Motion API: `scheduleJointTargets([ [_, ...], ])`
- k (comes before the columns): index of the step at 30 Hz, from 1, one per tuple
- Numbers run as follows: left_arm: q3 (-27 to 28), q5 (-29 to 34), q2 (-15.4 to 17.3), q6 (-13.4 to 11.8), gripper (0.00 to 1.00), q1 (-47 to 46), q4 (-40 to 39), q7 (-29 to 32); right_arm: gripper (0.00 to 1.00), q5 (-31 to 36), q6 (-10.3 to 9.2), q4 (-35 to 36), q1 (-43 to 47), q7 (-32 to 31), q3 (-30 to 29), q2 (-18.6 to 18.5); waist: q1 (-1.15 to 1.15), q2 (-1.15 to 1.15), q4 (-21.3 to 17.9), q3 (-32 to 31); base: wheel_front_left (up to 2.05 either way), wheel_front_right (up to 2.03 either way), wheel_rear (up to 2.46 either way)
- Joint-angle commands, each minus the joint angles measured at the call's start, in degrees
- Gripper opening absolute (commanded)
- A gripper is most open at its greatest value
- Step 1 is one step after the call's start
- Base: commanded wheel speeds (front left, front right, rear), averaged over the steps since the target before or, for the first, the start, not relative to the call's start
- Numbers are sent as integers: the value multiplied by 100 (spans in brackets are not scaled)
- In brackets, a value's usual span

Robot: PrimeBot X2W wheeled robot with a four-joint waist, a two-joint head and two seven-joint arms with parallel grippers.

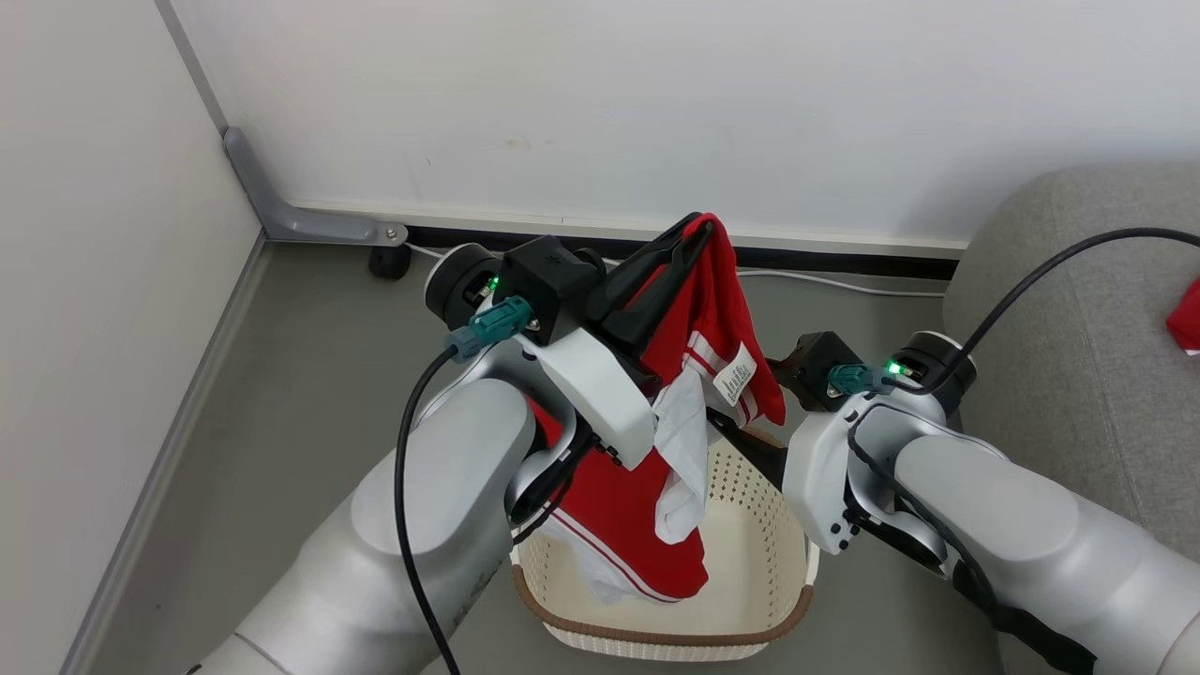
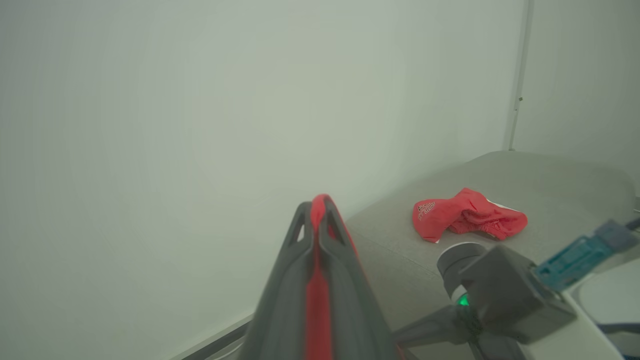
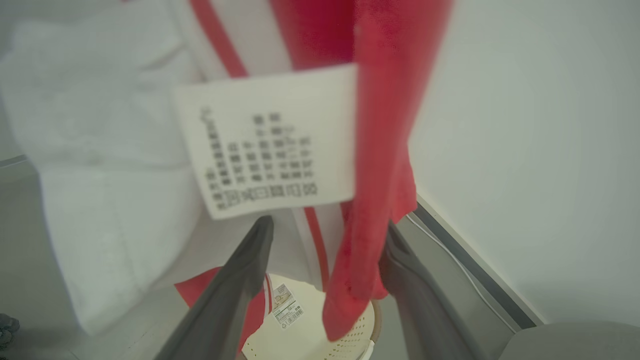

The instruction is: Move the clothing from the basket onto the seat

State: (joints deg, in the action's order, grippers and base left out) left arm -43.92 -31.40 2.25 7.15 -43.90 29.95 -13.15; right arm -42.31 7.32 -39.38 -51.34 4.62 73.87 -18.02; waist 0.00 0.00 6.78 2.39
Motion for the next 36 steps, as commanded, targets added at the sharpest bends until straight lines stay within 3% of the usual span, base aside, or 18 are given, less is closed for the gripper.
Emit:
scheduleJointTargets([
  [1,148,-45,67,-51,0,-317,-181,-58,62,40,17,-64,19,48,-53,37,0,0,12,7,0,0,0],
  [2,127,-45,66,-63,0,-324,-189,-59,40,38,17,-159,4,99,-52,82,0,0,17,10,0,0,0],
  [3,119,-67,66,-68,0,-323,-197,-61,6,26,17,-257,-26,196,-52,125,0,0,19,12,0,0,0],
  [4,104,-76,66,-76,0,-324,-202,-62,0,42,17,-339,-34,243,-52,168,0,0,23,14,0,0,0],
  [14,57,-136,67,-136,0,-280,-150,-94,0,-72,17,-737,-43,712,-52,308,0,0,-81,30,0,0,0],
  [15,58,-136,70,-136,25,-270,-136,-100,0,-79,17,-758,-55,751,-52,303,0,0,-102,32,0,0,0],
  [16,61,-155,70,-131,97,-255,-124,-105,0,-93,17,-777,-67,793,-52,299,0,0,-124,33,0,0,0],
  [17,38,-152,76,-124,100,-250,-102,-106,0,-117,17,-795,-78,830,-52,297,0,0,-146,38,0,0,0],
  [27,51,-127,130,-99,100,-193,61,-154,0,-362,17,-925,-238,1030,-199,234,0,0,-403,74,0,0,0],
  [36,46,-108,188,-48,100,-19,139,-179,0,198,17,-431,-2,1036,-1598,-45,0,0,-895,68,0,0,0],
])
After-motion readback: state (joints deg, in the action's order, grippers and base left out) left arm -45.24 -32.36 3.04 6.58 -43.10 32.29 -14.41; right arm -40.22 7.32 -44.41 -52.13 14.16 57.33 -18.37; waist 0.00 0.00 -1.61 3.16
